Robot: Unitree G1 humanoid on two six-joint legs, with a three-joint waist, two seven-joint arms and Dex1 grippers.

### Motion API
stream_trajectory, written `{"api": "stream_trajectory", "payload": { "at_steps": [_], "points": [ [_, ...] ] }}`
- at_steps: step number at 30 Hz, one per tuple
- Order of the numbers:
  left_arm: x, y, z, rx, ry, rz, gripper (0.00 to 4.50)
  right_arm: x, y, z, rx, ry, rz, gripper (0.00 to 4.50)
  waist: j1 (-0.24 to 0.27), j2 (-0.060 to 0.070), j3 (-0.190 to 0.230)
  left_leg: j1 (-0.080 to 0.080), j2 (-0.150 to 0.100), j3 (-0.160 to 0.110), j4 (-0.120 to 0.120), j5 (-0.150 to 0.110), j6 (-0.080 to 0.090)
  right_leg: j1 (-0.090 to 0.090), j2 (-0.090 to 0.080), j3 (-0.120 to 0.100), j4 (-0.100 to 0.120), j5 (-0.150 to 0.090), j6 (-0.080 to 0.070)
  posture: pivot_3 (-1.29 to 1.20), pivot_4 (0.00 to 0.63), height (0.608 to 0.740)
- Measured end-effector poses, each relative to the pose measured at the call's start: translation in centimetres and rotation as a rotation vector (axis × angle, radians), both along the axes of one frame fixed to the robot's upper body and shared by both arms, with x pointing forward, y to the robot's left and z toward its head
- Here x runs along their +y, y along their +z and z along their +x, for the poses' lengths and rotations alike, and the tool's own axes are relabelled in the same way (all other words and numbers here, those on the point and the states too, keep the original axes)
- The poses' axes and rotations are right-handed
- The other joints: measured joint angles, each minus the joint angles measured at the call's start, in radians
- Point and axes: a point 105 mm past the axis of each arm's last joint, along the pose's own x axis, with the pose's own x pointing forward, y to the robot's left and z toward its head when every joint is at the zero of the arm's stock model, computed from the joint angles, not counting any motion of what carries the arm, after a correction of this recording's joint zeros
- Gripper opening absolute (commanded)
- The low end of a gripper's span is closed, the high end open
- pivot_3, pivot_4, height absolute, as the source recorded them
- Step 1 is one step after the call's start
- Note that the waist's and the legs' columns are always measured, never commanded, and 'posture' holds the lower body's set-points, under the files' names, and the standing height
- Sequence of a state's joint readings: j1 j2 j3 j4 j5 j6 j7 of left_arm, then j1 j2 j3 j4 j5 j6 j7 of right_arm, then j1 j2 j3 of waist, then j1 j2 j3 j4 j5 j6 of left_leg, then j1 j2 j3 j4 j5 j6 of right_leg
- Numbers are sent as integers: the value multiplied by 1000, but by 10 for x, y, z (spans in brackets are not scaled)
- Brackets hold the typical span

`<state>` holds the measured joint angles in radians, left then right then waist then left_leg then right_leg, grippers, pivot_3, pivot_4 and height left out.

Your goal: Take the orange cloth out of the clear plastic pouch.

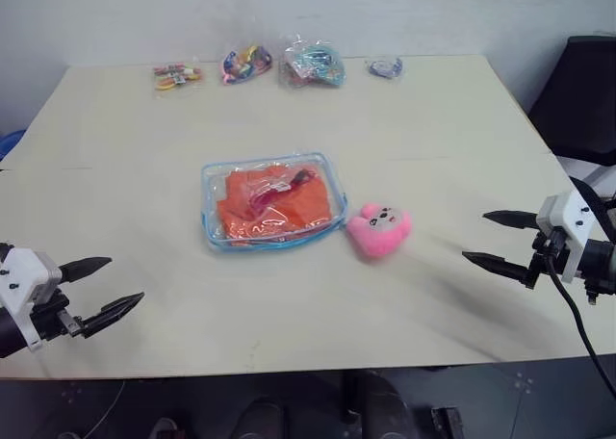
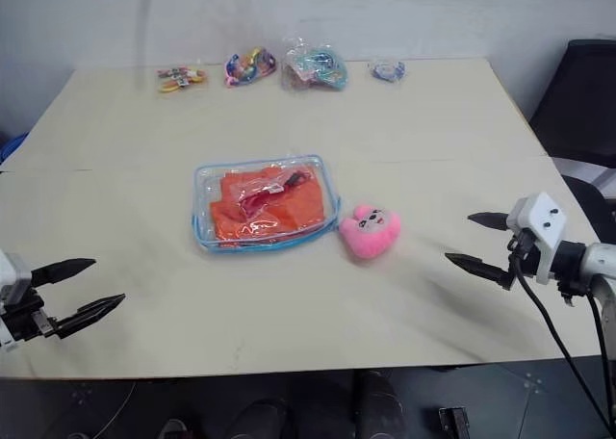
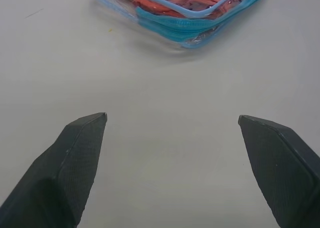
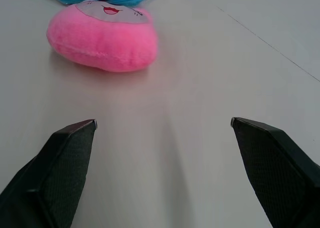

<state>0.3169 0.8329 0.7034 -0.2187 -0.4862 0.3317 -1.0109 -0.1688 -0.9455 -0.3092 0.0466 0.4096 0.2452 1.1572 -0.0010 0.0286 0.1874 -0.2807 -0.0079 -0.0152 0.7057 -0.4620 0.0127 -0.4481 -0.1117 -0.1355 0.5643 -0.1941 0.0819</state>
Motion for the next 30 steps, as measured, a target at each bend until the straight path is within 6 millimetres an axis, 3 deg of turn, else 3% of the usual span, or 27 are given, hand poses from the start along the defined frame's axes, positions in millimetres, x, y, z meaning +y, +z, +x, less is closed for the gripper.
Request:
{"api": "stream_trajectory", "payload": {
  "at_steps": [23, 30],
  "points": [
    [8, -12, 0, 55, 48, -11, 4466, 1, -3, -2, 49, -4, 27, 4494, 0, 0, 0, 0, 0, 1, 1, 0, 0, 0, 1, 0, 0, 1, 0, 0, 150, 740],
    [2, -5, 7, 25, 56, -47, 4466, 14, 4, -4, 46, 27, 46, 4494, 0, 0, 0, 0, 1, 0, 3, 0, 0, 0, 0, 1, 1, 1, -1, 0, 150, 740]
  ]
}}
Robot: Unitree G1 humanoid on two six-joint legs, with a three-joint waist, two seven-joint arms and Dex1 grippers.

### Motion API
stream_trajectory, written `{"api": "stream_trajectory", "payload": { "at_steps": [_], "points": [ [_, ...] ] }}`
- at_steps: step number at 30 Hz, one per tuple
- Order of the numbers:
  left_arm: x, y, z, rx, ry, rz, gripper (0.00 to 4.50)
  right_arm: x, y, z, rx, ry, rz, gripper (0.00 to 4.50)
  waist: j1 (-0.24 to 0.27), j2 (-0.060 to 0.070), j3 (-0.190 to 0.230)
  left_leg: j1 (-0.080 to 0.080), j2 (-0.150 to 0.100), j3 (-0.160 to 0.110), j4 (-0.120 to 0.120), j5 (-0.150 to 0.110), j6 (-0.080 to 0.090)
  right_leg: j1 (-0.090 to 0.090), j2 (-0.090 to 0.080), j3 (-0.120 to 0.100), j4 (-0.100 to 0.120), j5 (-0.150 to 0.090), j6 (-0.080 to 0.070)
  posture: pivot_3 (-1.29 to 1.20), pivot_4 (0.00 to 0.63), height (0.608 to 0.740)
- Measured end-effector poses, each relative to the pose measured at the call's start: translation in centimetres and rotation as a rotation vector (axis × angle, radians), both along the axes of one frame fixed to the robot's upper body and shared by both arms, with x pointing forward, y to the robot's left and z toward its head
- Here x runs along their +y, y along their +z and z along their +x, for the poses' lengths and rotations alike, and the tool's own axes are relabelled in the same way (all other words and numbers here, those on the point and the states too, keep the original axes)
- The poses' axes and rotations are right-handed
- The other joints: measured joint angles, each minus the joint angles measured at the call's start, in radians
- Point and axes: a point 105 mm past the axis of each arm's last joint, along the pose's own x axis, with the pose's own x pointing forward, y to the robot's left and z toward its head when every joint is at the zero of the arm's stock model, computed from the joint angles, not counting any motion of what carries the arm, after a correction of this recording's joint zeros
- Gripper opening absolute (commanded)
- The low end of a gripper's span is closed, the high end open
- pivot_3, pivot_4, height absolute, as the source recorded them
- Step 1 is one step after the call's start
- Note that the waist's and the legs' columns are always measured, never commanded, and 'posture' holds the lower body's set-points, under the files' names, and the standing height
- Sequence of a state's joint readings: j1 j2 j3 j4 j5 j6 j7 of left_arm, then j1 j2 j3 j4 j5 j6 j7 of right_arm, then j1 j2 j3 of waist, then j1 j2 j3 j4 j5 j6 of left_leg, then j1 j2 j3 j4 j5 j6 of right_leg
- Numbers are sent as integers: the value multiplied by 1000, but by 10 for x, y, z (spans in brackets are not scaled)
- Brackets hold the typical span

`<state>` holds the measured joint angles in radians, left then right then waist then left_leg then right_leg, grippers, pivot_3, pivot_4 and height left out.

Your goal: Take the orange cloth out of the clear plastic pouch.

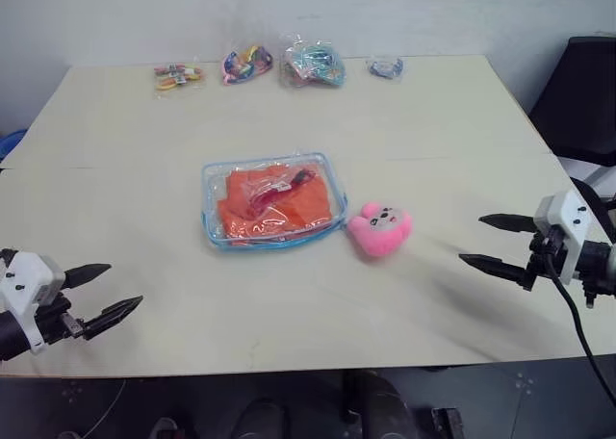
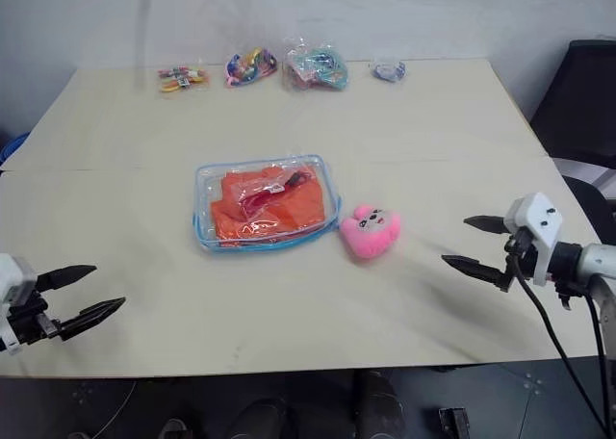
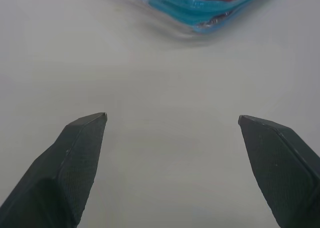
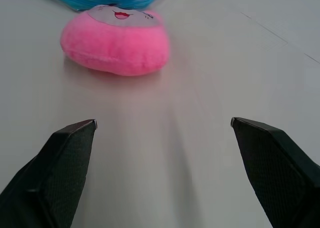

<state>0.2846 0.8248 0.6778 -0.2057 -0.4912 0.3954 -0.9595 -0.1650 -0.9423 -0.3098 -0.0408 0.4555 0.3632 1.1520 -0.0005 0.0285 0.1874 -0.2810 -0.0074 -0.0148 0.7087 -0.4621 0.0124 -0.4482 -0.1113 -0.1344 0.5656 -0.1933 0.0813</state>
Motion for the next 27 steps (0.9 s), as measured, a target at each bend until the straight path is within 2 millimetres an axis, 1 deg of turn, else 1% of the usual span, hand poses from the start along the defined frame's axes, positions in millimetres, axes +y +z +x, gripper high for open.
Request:
{"api": "stream_trajectory", "payload": {
  "at_steps": [2, 5, 6, 8, 9, 10, 11, 13, 15, 18, 20, 24, 27],
  "points": [
    [-7, 9, 6, -29, -5, -21, 4466, 10, 4, 0, -13, 9, 21, 4494, 1, 0, 0, 0, 0, 0, 2, 0, 0, 0, 0, 0, 0, 1, 0, 0, 150, 740],
    [-24, 32, 20, -85, -44, -85, 4466, 28, 16, -1, -35, 29, 68, 4494, 3, 0, 0, -1, 0, -1, 6, -1, -1, 0, 0, 1, 2, 2, -1, 0, 150, 740],
    [-34, 45, 27, -109, -74, -121, 4466, 38, 22, -3, -48, 53, 91, 4494, 4, 0, 0, -2, 0, -1, 8, -1, -1, 0, 0, 1, 2, 3, -1, 0, 150, 740],
    [-51, 65, 37, -147, -122, -148, 4466, 51, 33, -7, -71, 93, 118, 4494, 7, 0, 0, -1, 0, -1, 9, -1, -1, 1, 0, 2, 3, 4, -1, 0, 150, 740],
    [-65, 77, 45, -167, -159, -148, 4466, 61, 40, -11, -87, 121, 128, 4494, 9, 0, 0, -1, 0, 0, 10, -1, -2, 1, 0, 2, 3, 5, -1, 0, 150, 740],
    [-76, 84, 49, -178, -183, -146, 4466, 69, 46, -14, -102, 145, 134, 4494, 7, 0, 0, -1, 0, 0, 9, -1, -2, 1, 0, 3, 2, 5, -1, 0, 150, 740],
    [-83, 86, 53, -171, -195, -148, 4466, 74, 49, -16, -109, 159, 138, 4494, 6, 0, 0, 0, 0, 0, 9, -1, -2, 1, 1, 3, 2, 5, -1, 0, 150, 740],
    [-100, 87, 73, -133, -180, -172, 4466, 86, 55, -21, -115, 182, 150, 4494, 8, 0, 0, -1, 0, 0, 9, 0, -2, 1, 2, 2, 2, 5, -1, 0, 150, 740],
    [-110, 86, 89, -106, -149, -175, 4466, 97, 59, -27, -128, 218, 156, 4494, 8, -1, 0, -1, -3, 1, 9, 0, -2, 1, 3, 2, 2, 5, -1, 0, 150, 740],
    [-126, 80, 117, -89, -98, -114, 4466, 112, 62, -37, -139, 256, 153, 4494, 10, -1, 0, -1, -6, 1, 9, 0, -2, 1, 3, 1, 2, 5, -1, 0, 150, 740],
    [-137, 72, 128, -68, -93, -88, 4466, 115, 62, -39, -142, 258, 156, 4494, 12, -2, 0, -1, -7, 2, 9, 0, -2, 1, 3, 1, 1, 5, 0, 0, 150, 740],
    [-161, 57, 141, -26, -127, -69, 4466, 118, 62, -41, -145, 254, 164, 4494, 15, -3, 1, -1, -7, 4, 9, 0, -2, 1, 3, 1, 1, 6, 1, 0, 150, 740],
    [-167, 40, 150, 28, -136, -52, 4466, 119, 61, -42, -146, 249, 163, 4494, 16, -3, 1, -1, -7, 6, 9, 1, -3, 1, 4, 1, 1, 6, 1, 0, 150, 740]
  ]
}}
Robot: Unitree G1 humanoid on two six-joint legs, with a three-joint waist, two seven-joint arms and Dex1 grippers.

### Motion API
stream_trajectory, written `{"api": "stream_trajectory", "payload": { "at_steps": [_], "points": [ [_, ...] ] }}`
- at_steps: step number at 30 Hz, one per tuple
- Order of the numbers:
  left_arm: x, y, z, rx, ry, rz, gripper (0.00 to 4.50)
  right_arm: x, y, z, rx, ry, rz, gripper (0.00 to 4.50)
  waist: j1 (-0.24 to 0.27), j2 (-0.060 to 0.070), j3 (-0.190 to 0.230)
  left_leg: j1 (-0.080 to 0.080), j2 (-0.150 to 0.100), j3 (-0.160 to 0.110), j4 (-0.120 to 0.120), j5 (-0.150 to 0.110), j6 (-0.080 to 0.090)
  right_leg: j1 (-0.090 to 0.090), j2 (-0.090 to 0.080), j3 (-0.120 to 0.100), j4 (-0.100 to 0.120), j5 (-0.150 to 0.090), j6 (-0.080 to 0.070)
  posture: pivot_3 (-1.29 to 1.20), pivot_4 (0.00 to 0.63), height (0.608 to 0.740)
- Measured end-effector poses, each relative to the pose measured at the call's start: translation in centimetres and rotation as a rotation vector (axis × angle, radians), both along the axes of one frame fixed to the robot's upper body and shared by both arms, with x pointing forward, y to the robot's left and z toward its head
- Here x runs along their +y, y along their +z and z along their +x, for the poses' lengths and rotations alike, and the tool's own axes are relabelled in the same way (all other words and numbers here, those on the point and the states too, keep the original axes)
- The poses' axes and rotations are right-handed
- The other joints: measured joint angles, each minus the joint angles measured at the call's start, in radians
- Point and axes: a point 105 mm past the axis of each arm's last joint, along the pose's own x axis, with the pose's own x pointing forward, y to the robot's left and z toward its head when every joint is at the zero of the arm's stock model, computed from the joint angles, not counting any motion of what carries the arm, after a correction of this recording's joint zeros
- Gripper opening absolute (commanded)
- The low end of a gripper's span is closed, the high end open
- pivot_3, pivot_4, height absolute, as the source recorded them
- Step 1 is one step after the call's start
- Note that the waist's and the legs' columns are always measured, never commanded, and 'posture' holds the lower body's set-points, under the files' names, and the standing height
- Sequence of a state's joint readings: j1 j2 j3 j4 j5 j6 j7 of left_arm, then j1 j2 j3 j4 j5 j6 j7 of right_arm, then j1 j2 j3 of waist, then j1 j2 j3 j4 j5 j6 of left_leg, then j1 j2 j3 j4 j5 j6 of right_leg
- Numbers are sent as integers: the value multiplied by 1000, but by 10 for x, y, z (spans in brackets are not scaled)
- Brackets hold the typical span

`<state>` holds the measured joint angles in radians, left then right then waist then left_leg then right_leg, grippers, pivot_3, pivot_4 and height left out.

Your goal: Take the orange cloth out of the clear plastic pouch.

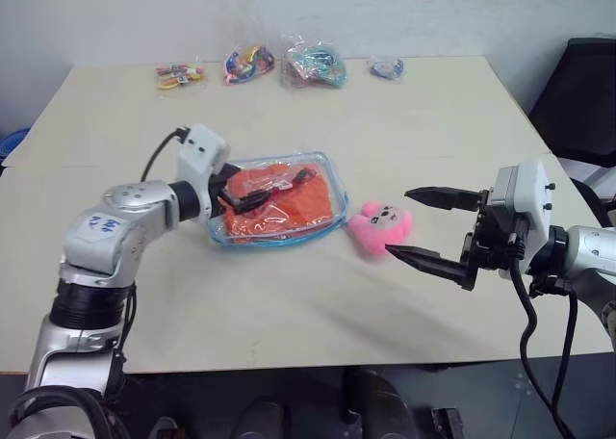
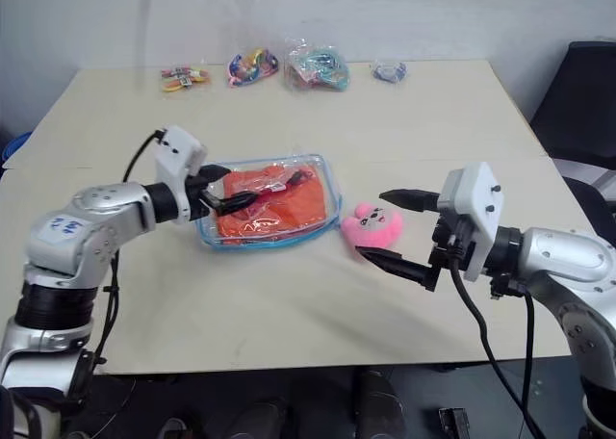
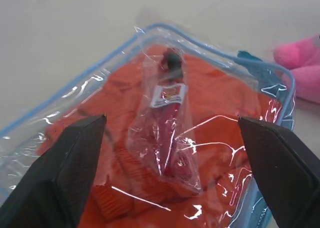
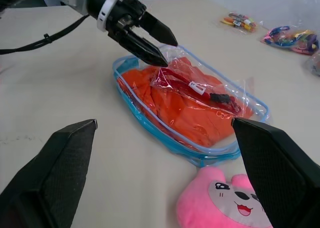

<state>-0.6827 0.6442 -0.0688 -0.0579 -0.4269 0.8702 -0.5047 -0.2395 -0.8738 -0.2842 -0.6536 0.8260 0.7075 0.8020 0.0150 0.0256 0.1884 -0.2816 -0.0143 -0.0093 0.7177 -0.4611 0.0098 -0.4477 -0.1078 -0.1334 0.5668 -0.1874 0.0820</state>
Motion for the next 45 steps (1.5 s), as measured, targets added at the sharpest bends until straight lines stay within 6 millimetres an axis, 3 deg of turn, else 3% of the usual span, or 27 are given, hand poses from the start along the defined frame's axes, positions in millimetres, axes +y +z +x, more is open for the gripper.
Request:
{"api": "stream_trajectory", "payload": {
  "at_steps": [5, 12, 15, 26, 29, 33, 37, 41, 45],
  "points": [
    [-4, -20, 10, 39, -30, 21, 4466, 1, -5, -4, 19, 0, 3, 4494, 8, 0, 0, 0, 0, 6, 1, 0, 0, 0, 1, 0, 0, 0, 0, 0, 150, 740],
    [-30, -19, 23, -27, -133, 71, 4466, 1, -9, -9, 25, -5, 0, 4494, 12, -2, 1, -2, -1, 6, 1, 1, 0, 0, 0, -1, -1, 1, 2, 0, 150, 740],
    [-38, -25, 23, -20, -156, 80, 3873, 0, -12, -9, 33, -19, 0, 4500, 11, -2, 1, -2, -1, 7, 1, 1, 1, 0, -1, -1, -1, 2, 2, 0, 150, 740],
    [-34, -25, 28, -20, -106, 41, 208, 1, -9, -11, 10, -34, -3, 4500, 11, -2, 1, -1, -1, 7, 1, 1, 1, 0, -1, -1, -1, 2, 2, 0, 150, 740],
    [-26, -23, 29, -23, -57, 31, 18, 1, -9, -12, 10, -30, -11, 4500, 11, -3, 1, -2, -1, 6, 1, 1, 1, 0, -1, -1, -1, 2, 2, 0, 150, 740],
    [9, -14, 30, -51, 99, -43, 18, 3, -8, -16, 18, 15, -27, 4500, 9, -3, 1, -1, 0, 3, 1, 1, 1, 0, -1, 0, -1, 2, 2, 0, 150, 740],
    [74, 1, 22, -94, 347, -107, 18, 6, -6, -17, 24, 67, -37, 4500, 3, -4, 2, 0, 2, 1, 0, 1, 1, 0, 0, 1, -1, 3, 1, 0, 150, 740],
    [149, 3, -3, -127, 618, -89, 18, 8, -8, -14, 51, 114, -38, 4500, 6, -4, 2, 0, 7, 1, 0, 1, 1, -1, -1, 1, -2, 3, 1, 0, 150, 740],
    [207, -18, -36, -89, 840, -66, 18, 13, -10, -12, 73, 169, -49, 4500, 9, -4, 2, 0, 7, -2, 0, 1, 1, -1, -1, 0, -4, 3, 1, 0, 150, 740]
  ]
}}
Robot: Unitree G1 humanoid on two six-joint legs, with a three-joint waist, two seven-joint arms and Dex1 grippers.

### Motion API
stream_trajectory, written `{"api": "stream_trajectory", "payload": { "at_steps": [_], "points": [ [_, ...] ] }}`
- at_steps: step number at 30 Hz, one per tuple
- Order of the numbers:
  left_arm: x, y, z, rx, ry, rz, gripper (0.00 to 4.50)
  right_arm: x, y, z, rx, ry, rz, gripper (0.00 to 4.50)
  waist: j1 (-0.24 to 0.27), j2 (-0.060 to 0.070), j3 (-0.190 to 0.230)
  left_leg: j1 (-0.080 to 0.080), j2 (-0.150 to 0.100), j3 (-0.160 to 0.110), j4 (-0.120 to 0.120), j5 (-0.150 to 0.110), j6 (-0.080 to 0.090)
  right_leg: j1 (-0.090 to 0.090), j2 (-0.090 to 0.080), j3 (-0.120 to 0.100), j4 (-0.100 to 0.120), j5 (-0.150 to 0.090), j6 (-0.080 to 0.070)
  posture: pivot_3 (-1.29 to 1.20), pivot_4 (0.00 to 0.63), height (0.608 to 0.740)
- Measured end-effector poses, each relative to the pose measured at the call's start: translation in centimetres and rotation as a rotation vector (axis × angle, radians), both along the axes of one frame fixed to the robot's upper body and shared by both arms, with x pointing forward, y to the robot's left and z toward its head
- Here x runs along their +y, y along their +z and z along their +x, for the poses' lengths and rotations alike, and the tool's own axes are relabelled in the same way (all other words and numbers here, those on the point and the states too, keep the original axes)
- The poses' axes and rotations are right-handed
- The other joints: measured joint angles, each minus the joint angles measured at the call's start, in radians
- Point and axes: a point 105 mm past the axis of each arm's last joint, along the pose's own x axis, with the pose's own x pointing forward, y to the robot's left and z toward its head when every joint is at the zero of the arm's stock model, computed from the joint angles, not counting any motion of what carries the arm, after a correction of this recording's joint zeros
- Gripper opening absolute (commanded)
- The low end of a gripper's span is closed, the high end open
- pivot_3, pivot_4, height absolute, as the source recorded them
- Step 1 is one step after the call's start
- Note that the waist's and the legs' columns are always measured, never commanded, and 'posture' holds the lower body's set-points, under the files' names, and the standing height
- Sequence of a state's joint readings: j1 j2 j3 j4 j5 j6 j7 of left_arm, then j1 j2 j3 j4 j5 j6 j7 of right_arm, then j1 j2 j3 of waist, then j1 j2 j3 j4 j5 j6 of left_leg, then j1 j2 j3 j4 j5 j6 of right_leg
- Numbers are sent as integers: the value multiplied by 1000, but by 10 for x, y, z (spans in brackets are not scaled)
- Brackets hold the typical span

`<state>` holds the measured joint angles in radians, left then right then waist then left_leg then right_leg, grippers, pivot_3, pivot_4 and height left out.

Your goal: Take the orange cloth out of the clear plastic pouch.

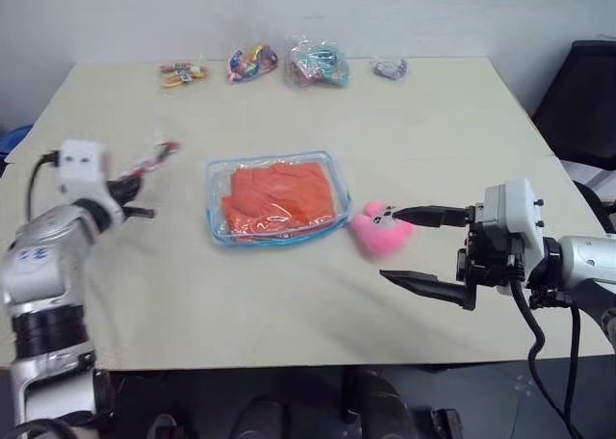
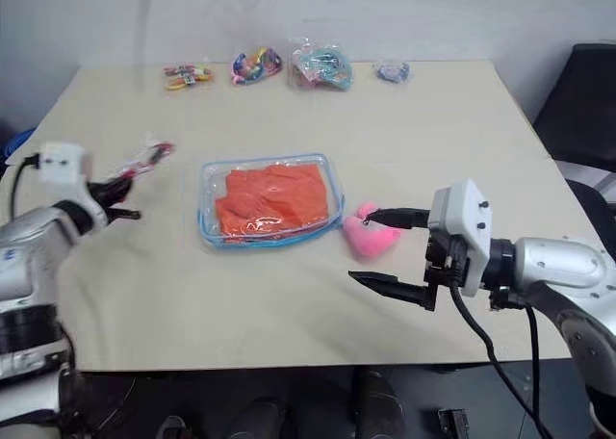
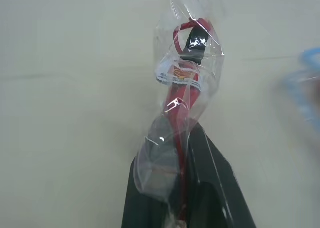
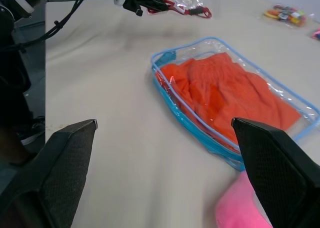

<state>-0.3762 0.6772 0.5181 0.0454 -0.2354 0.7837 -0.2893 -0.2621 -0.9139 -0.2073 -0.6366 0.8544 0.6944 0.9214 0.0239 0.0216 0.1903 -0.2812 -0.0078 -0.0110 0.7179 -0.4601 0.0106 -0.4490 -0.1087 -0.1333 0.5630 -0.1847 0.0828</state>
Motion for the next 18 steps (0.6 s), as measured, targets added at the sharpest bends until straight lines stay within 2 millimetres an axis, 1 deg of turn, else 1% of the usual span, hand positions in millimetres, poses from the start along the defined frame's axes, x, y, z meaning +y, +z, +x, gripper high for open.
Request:
{"api": "stream_trajectory", "payload": {
  "at_steps": [2, 4, 5, 7, 8, 9, 11, 12, 13, 14, 15, 16, 18],
  "points": [
    [15, -15, -14, 37, 57, -8, 18, 0, -1, 2, 10, 14, -1, 4500, 4, -1, 0, -2, 0, -2, 1, 0, 0, 0, 0, -1, -2, 0, 0, 0, 150, 740],
    [25, -28, -27, 71, 97, -11, 18, 3, 1, 4, -1, 40, -6, 4500, 5, -1, 0, -2, 0, -4, 1, 0, 0, 0, 0, -1, -3, 0, 0, 0, 150, 740],
    [26, -33, -31, 80, 106, -14, 18, 3, 1, 5, -1, 44, -6, 4500, 5, -1, 0, -2, 0, -4, 1, 0, 0, 0, 0, -1, -3, 0, 0, 0, 150, 740],
    [29, -42, -39, 93, 130, -22, 515, 4, 1, 8, -1, 51, -14, 4500, 4, -1, 0, -3, 0, -4, 0, 0, 0, 0, 0, -1, -3, 0, 0, 0, 150, 740],
    [28, -43, -41, 89, 132, -31, 687, 4, 0, 9, 3, 57, -15, 4500, 4, -2, -1, -3, 0, -4, 0, 0, 0, 0, 0, -1, -3, 0, 0, 0, 150, 740],
    [26, -44, -42, 86, 129, -35, 965, 4, -1, 9, 7, 60, -15, 4500, 4, -2, -1, -3, 0, -4, 0, 0, 0, 0, 0, -1, -3, 0, 0, 0, 150, 740],
    [23, -42, -46, 74, 119, -31, 1719, 4, -2, 10, 13, 68, -13, 4500, 1, -3, -1, -2, 1, -4, 0, 0, 0, 0, -1, 0, -3, 0, 0, 0, 150, 740],
    [22, -41, -47, 67, 116, -27, 1938, 4, -2, 10, 14, 69, -14, 4500, 1, -3, -1, -2, 1, -4, 0, 0, 0, 0, -1, -1, -3, 0, 0, 0, 150, 740],
    [22, -38, -49, 59, 117, -23, 2323, 4, -2, 10, 14, 75, -17, 4500, 0, -3, -1, -2, 1, -4, 0, 0, -1, 0, 0, -1, -3, 0, -1, 0, 150, 740],
    [23, -37, -51, 54, 123, -22, 2607, 4, -2, 10, 14, 77, -18, 4500, 0, -3, -1, -2, 1, -4, 0, 0, -1, 0, 0, 0, -3, 0, -1, 0, 150, 740],
    [26, -36, -54, 49, 137, -19, 3011, 4, -3, 10, 15, 79, -19, 4500, 0, -3, -1, -2, 1, -4, 0, 0, -1, 0, 0, -1, -3, 0, -1, 0, 150, 740],
    [28, -35, -57, 48, 146, -19, 3174, 4, -3, 10, 15, 79, -20, 4500, -1, -3, -1, -1, 1, -4, 0, 0, -1, 0, 0, 0, -3, 0, -1, 0, 150, 740],
    [36, -32, -63, 47, 167, -15, 3828, 3, -3, 11, 19, 80, -18, 4500, -2, -3, -1, -1, 2, -3, 0, -1, -1, 0, 0, 0, -3, 1, -1, 0, 150, 740]
  ]
}}
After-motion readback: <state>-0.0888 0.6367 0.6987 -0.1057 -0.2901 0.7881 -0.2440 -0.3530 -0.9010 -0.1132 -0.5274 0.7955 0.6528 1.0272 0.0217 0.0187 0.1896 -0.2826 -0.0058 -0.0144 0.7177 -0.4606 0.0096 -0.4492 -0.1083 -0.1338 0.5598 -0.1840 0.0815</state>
